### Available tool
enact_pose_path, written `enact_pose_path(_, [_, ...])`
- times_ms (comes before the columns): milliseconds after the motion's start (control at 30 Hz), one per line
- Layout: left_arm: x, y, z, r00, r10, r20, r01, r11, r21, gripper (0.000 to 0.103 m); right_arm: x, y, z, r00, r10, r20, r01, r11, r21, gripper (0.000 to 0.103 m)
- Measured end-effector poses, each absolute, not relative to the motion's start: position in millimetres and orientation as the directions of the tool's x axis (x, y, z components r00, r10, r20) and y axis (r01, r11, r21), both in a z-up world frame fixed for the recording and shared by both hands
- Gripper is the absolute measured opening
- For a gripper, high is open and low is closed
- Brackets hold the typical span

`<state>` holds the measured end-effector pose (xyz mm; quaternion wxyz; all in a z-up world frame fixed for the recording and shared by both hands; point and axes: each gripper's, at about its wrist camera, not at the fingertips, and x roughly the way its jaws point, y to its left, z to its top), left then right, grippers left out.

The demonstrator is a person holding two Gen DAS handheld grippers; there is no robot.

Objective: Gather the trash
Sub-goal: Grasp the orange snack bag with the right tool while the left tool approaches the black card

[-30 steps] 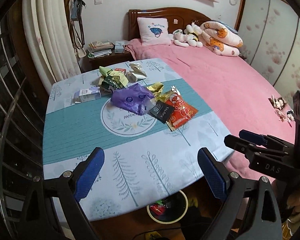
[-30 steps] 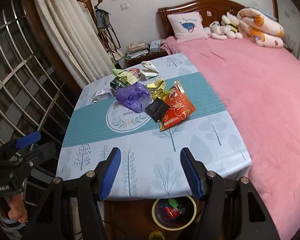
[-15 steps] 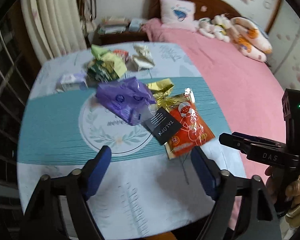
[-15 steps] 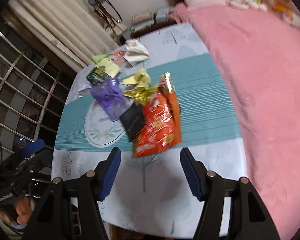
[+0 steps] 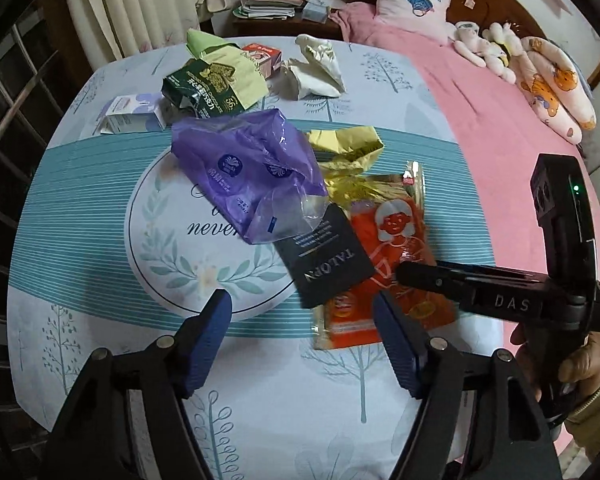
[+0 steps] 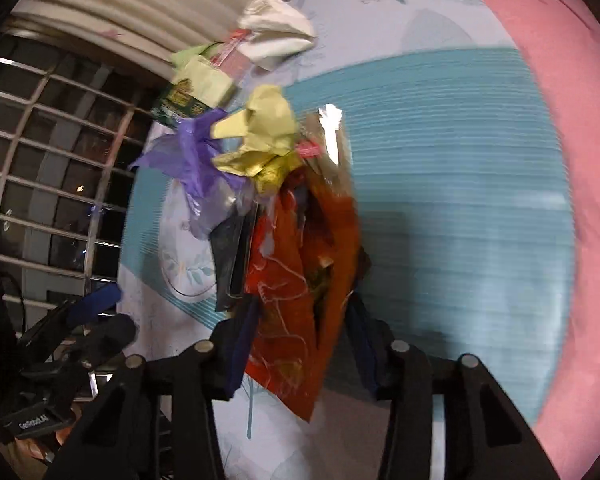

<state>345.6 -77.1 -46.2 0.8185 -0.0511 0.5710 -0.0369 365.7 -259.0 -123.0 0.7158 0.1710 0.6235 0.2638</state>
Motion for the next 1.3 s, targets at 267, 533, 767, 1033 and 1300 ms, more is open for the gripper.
enact_pose_path(267, [366,-77,-61,0.312,-0.113,-0.943,-0.044,0.99,-0.133,0.071,368,-248,-125,0.037,0.611,-0.791,-0.252,0.771,0.584,0.004])
enact_pose_path(533, [391,-80,-87,0.243,-0.108,-0.964,-0.077,0.989,-0.13,0.071,371,-257,-109,0.082,0.56,-0.825,-0.322,0.798,0.51,0.001])
enact_pose_path(767, [404,-81,-118,0.17,-0.087,-0.982,-0.115,0.988,-0.107,0.071,370,-275,-113,0.093,0.522,-0.848,-0.324,0.821,0.47,0.001])
enact_pose_path(1033, [421,-93,-122,0.177,-0.047,-0.983,-0.086,0.994,-0.063,0.068,371,-274,-112,0.096,0.51,-0.855,-0.29,0.836,0.466,0.019])
enact_pose_path(1300, [420,-101,-120,0.192,-0.041,-0.981,-0.072,0.996,-0.055,0.058,372,-264,-118,0.067,0.531,-0.845,-0.271,0.825,0.497,0.041])
